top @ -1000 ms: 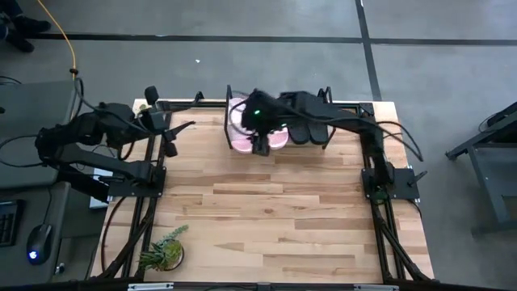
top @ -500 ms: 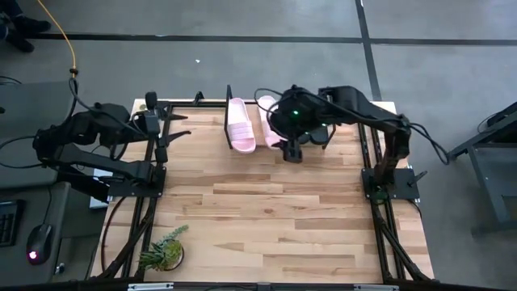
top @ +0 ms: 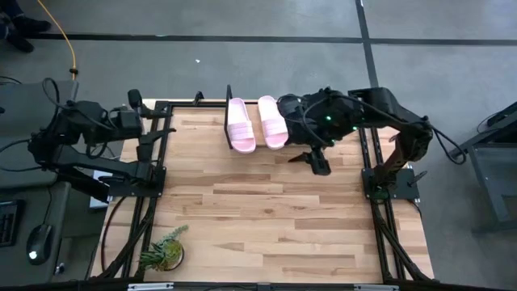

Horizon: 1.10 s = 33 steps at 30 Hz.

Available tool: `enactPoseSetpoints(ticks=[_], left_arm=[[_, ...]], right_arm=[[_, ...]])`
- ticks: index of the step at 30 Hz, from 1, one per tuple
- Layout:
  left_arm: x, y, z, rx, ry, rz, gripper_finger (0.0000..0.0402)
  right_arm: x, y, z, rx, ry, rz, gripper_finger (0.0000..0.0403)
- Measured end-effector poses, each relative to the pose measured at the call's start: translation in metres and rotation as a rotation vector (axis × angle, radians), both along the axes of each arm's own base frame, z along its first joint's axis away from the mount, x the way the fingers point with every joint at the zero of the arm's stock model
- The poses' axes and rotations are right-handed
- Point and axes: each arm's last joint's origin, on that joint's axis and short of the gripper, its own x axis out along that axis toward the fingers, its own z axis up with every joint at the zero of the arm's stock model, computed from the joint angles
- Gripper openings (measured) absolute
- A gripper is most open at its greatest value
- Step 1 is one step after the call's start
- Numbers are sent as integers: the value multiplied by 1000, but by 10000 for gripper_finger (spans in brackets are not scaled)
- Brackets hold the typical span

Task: Pick and place slides into the shelf
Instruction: Return to Home Position

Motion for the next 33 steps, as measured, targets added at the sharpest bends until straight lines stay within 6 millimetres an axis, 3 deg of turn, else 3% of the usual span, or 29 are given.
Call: enactPoseSetpoints(ticks=[19, 23, 29, 33], left_arm=[[-4, -1, -6, -80, 24, -3, 168], [-17, -4, -5, -108, -20, -75, 168], [-43, -9, -6, -115, -93, -160, 168], [-50, -9, -19, -113, -103, -162, 168]], right_arm=[[-9, 1, 6, 20, -17, -89, 224], [-30, 3, 22, 73, -99, 0, 224], [-81, 13, 51, 106, -256, 104, 224], [-110, 17, 55, 104, -306, 128, 224]])
